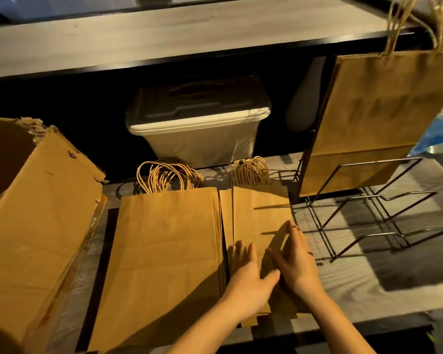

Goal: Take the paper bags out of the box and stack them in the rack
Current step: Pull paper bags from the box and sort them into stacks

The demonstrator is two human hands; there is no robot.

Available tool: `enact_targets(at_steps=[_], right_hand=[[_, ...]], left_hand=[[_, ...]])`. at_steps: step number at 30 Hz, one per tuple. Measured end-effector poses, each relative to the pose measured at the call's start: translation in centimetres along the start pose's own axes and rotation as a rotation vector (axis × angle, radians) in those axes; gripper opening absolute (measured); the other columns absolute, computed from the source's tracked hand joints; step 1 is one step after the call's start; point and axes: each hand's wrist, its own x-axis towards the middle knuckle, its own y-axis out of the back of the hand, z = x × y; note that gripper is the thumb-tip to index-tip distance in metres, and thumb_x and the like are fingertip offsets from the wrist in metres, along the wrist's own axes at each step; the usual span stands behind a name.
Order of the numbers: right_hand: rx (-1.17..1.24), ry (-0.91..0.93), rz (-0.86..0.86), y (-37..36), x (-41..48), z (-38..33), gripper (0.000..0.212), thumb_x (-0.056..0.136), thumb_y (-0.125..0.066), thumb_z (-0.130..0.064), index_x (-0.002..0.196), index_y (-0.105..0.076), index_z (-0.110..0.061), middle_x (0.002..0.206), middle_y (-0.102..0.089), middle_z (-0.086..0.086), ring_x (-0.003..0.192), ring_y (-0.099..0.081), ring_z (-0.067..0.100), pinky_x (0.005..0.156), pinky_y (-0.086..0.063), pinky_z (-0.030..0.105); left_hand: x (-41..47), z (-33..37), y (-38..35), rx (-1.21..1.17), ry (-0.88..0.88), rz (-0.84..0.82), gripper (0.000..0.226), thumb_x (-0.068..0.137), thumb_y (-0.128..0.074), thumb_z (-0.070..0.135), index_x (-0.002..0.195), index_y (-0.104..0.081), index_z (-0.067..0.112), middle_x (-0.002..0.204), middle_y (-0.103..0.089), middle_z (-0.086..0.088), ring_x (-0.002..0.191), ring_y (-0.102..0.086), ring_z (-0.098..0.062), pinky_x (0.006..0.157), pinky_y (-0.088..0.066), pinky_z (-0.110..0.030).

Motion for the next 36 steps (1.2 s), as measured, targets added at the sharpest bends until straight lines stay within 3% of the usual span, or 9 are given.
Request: enact_targets(at_steps=[3,5,7,9,12,16,20,28,36], right_hand=[[-0.082,0.011,-0.113,0.4,0.3,-0.3,0.08,0.09,-0.061,-0.03,0.151,-0.012,-0.015,0.159,-0.011,0.007,0.146,-0.01,0.019,0.114,-0.018,0.028],[-0.108,0.024,-0.141,0.7,0.6,-0.9,0.078,0.091,-0.06,-0.033,0.151,-0.014,-0.018,0.159,-0.006,0.006,0.147,-0.003,0.019,0.115,-0.013,0.029],[-0.181,0.087,-0.114,1.2,1.0,-2.0,0.073,0.09,-0.059,-0.035,0.15,-0.02,-0.019,0.159,-0.01,0.008,0.147,-0.002,0.021,0.116,-0.009,0.032],[-0.215,0.184,-0.061,1.7,1.4,-4.1,0.066,0.09,-0.06,-0.035,0.146,-0.03,-0.02,0.156,-0.023,0.006,0.145,-0.014,0.023,0.116,-0.016,0.032],[-0.182,0.264,-0.01,2.5,2.1,-8.9,0.053,0.092,-0.057,-0.033,0.141,-0.04,-0.021,0.145,-0.042,0.001,0.131,-0.041,0.018,0.104,-0.034,0.028],[-0.233,0.446,-0.033,2.3,3.2,-17.0,0.038,0.095,-0.053,-0.033,0.13,-0.054,-0.018,0.123,-0.063,0.001,0.112,-0.058,0.016,0.093,-0.049,0.033],[-0.255,0.66,-0.062,1.3,3.4,-25.5,0.03,0.095,-0.053,-0.03,0.122,-0.061,-0.02,0.114,-0.068,0.0,0.103,-0.062,0.013,0.088,-0.052,0.031],[-0.395,1.045,-0.134,-4.1,0.8,-41.3,0.024,0.093,-0.055,-0.029,0.115,-0.064,-0.024,0.106,-0.069,-0.003,0.095,-0.064,0.012,0.082,-0.056,0.036],[-0.698,1.208,-0.243,-16.4,-2.3,-49.5,0.031,0.092,-0.055,-0.029,0.123,-0.059,-0.023,0.114,-0.065,-0.001,0.104,-0.061,0.017,0.084,-0.054,0.037]], left_hand=[[-0.3,0.0,-0.1,0.023,-0.012,-0.006,0.075,0.098,-0.043,0.038,0.15,0.009,0.024,0.158,0.011,0.002,0.145,0.005,-0.015,0.114,-0.015,-0.029],[-0.2,-0.6,0.7,-0.039,-0.03,-0.007,0.074,0.097,-0.045,0.037,0.15,0.004,0.025,0.158,-0.011,0.0,0.143,-0.016,-0.016,0.103,-0.032,-0.021],[-0.3,-0.9,2.1,-0.079,-0.063,-0.005,0.074,0.095,-0.048,0.037,0.151,-0.002,0.026,0.152,-0.03,0.0,0.136,-0.034,-0.017,0.106,-0.035,-0.025],[-0.6,-1.0,4.4,0.021,-0.116,0.012,0.071,0.094,-0.05,0.038,0.151,-0.01,0.025,0.151,-0.033,-0.001,0.134,-0.037,-0.018,0.111,-0.033,-0.033],[-1.9,0.3,9.2,0.267,-0.23,0.071,0.056,0.096,-0.048,0.035,0.147,-0.03,0.02,0.149,-0.036,-0.002,0.133,-0.037,-0.017,0.105,-0.032,-0.026],[-5.6,2.5,16.4,0.513,-0.324,0.176,0.041,0.097,-0.045,0.037,0.135,-0.047,0.022,0.118,-0.06,-0.002,0.089,-0.057,-0.014,0.077,-0.043,-0.022],[-9.8,3.0,23.2,0.778,-0.385,0.388,0.038,0.096,-0.043,0.04,0.128,-0.055,0.021,0.125,-0.06,-0.003,0.111,-0.055,-0.019,0.095,-0.043,-0.029],[-19.0,-4.3,35.2,0.689,-0.318,0.657,0.027,0.095,-0.046,0.039,0.112,-0.063,0.026,0.099,-0.065,0.0,0.09,-0.06,-0.017,0.083,-0.05,-0.04],[-21.7,-18.5,41.3,0.599,-0.19,1.009,0.027,0.095,-0.05,0.031,0.116,-0.064,0.023,0.102,-0.066,0.003,0.08,-0.053,-0.008,0.066,-0.04,-0.023]])
